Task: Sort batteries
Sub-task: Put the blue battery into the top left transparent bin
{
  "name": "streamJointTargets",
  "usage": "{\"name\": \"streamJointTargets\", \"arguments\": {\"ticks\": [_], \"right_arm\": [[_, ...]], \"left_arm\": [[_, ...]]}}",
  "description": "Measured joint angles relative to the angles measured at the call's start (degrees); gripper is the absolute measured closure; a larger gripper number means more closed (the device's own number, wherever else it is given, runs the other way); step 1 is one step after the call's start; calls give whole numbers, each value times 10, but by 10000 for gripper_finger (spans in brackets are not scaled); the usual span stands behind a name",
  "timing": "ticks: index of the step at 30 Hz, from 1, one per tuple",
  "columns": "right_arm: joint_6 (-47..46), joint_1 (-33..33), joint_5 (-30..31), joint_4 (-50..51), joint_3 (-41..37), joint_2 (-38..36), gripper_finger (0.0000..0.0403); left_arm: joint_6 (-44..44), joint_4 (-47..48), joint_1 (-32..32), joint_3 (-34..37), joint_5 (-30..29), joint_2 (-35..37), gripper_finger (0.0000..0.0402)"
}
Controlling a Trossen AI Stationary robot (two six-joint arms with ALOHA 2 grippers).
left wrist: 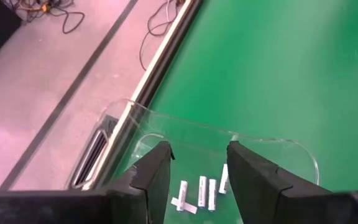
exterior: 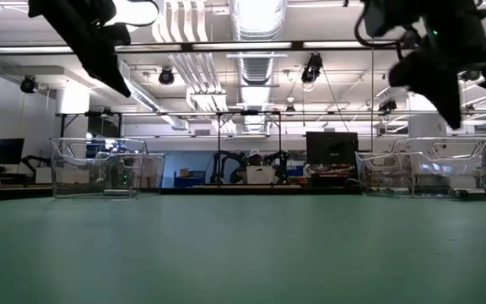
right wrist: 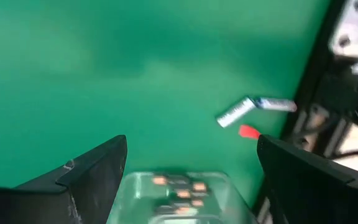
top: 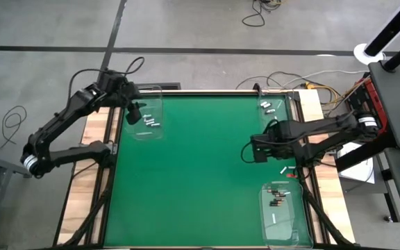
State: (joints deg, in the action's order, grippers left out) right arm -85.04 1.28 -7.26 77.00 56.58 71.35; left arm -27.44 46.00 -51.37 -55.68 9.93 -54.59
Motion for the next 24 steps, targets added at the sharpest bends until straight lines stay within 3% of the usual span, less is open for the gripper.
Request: {"name": "streamJointTargets", "arguments": {"ticks": [12, 24], "right_arm": [[0, 0, -109, -107, -122, -9, 74], [-6, -2, -138, -188, -191, -4, 98]], "left_arm": [[12, 2, 0, 0, 0, -22, 264], [12, 4, 0, 0, 0, -38, 264]]}}
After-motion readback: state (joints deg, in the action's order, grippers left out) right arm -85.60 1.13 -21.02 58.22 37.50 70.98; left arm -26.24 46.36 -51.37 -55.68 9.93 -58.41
